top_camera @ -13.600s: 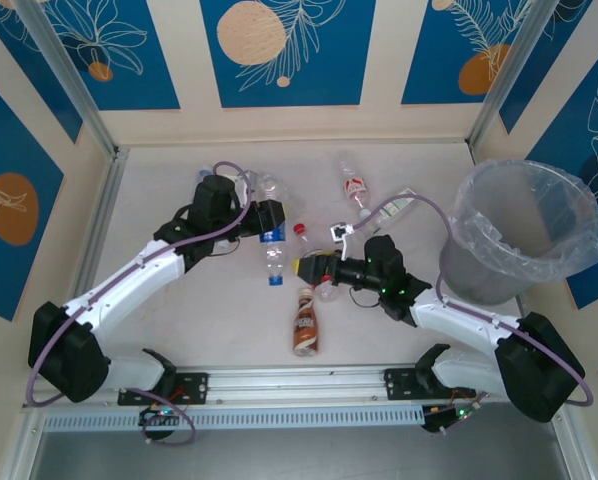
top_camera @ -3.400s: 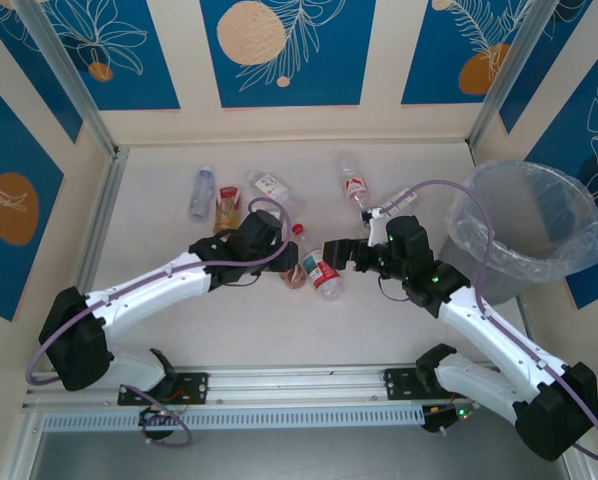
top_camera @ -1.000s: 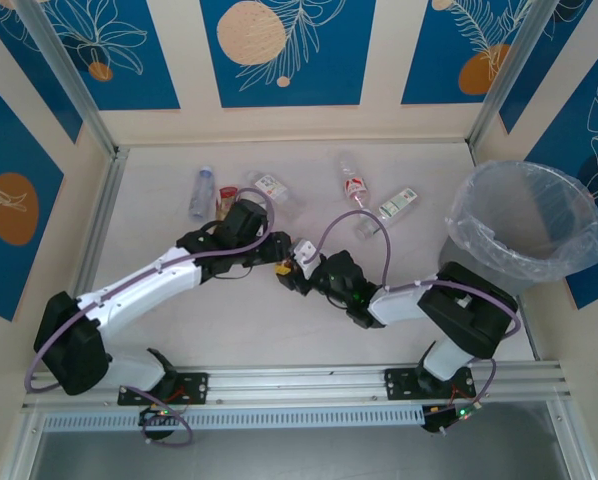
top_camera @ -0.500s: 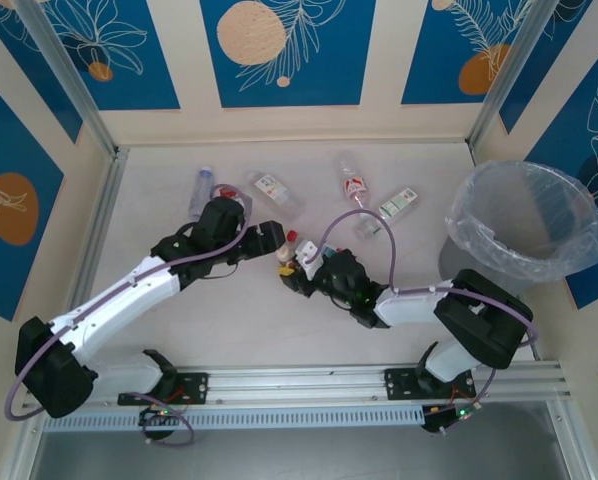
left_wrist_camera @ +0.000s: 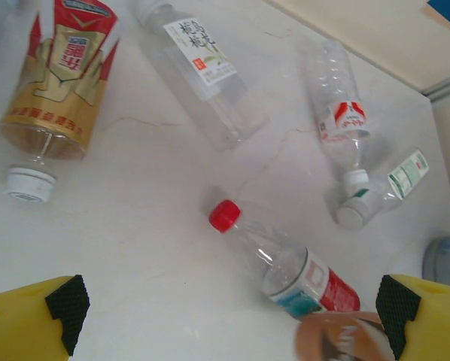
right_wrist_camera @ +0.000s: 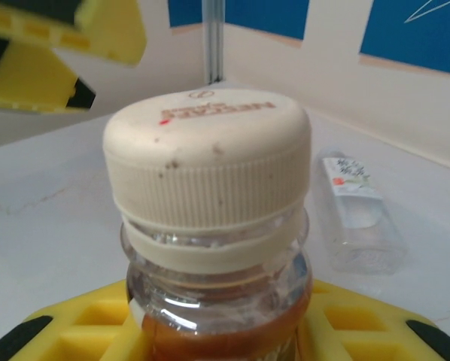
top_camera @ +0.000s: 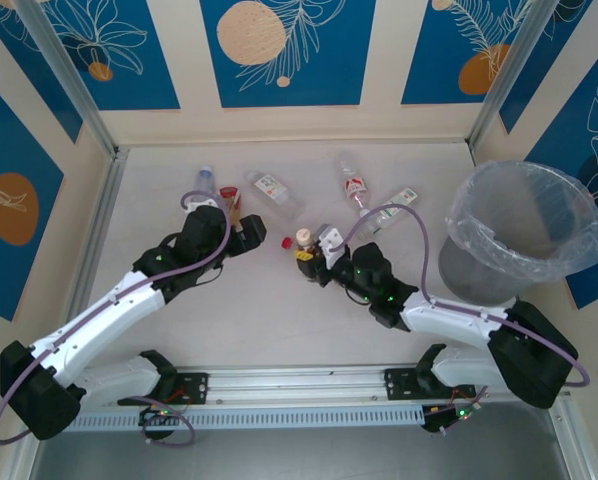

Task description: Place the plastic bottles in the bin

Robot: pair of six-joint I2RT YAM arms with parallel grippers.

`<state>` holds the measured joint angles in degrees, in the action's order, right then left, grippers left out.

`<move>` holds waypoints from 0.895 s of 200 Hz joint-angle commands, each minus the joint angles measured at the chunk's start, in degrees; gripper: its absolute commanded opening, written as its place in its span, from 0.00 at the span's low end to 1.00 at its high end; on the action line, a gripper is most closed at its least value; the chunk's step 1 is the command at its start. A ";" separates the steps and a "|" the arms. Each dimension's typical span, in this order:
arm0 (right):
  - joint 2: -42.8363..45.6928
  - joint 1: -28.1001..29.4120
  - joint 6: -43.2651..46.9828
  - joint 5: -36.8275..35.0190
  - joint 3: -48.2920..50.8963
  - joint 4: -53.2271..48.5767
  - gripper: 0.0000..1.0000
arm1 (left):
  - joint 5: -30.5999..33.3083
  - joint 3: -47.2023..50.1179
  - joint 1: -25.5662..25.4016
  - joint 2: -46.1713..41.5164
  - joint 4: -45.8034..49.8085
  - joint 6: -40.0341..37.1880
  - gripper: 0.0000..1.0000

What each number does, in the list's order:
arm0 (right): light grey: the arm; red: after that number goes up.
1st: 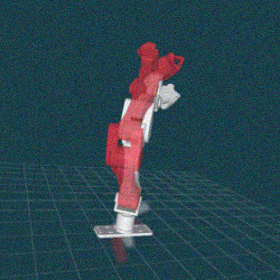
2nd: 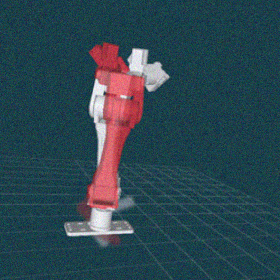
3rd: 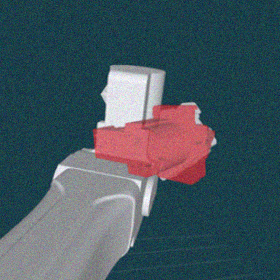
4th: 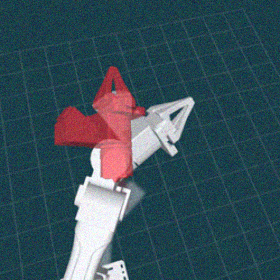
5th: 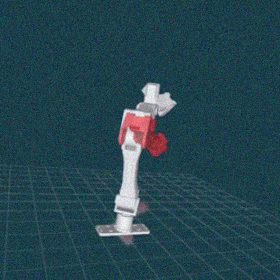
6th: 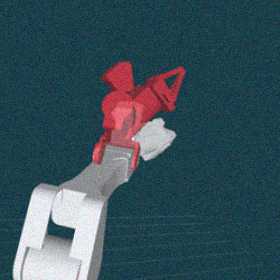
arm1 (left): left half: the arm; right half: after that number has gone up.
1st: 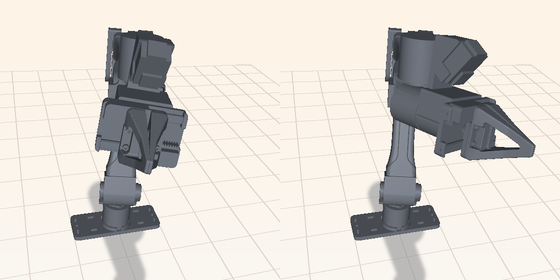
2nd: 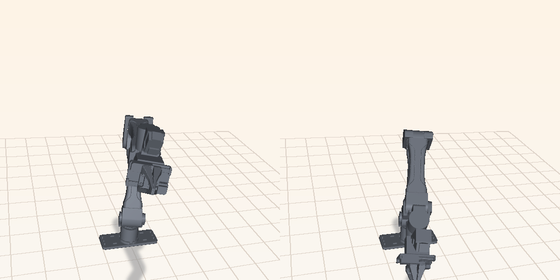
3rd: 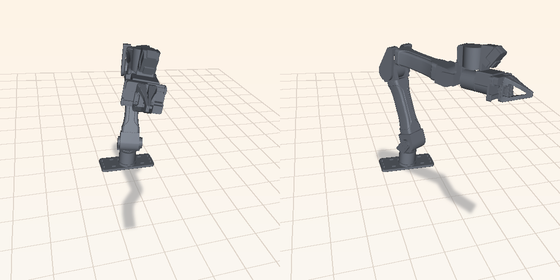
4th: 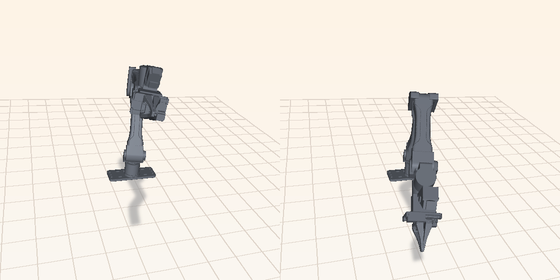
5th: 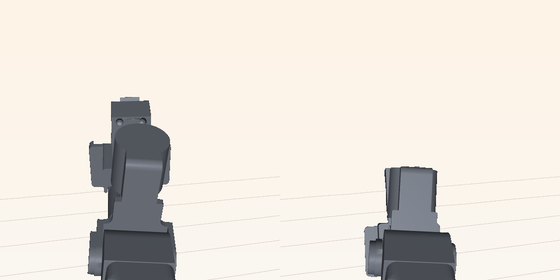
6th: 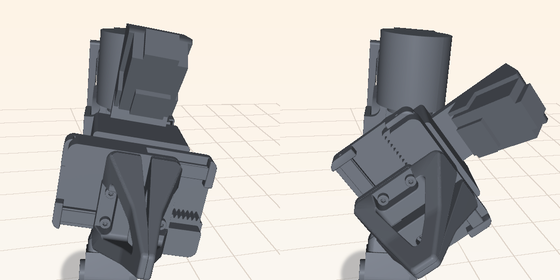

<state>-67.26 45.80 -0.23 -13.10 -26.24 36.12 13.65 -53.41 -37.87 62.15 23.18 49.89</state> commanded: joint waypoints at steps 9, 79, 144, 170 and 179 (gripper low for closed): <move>5.80 -2.78 -1.61 0.60 -0.93 -5.53 0.33 | 4.00 1.28 0.99 0.06 0.49 1.52 0.99; 18.97 -12.84 0.13 4.78 -9.26 -21.89 0.31 | 3.55 1.46 1.46 2.66 -0.77 1.65 0.99; 22.68 -20.10 3.16 -3.65 -22.87 -37.00 0.31 | 2.19 2.12 1.57 3.30 -1.06 2.18 0.99; 22.71 -25.17 4.70 -5.99 -26.85 -40.23 0.31 | 1.71 2.34 1.60 3.42 -1.34 2.38 0.99; 22.70 -27.14 4.28 -5.58 -27.88 -41.09 0.31 | 1.40 2.32 1.59 3.64 -1.46 2.36 0.99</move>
<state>-45.19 22.68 2.28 -15.35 -50.52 0.03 16.10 -51.75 -37.12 65.25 22.72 51.18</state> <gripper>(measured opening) 0.376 0.993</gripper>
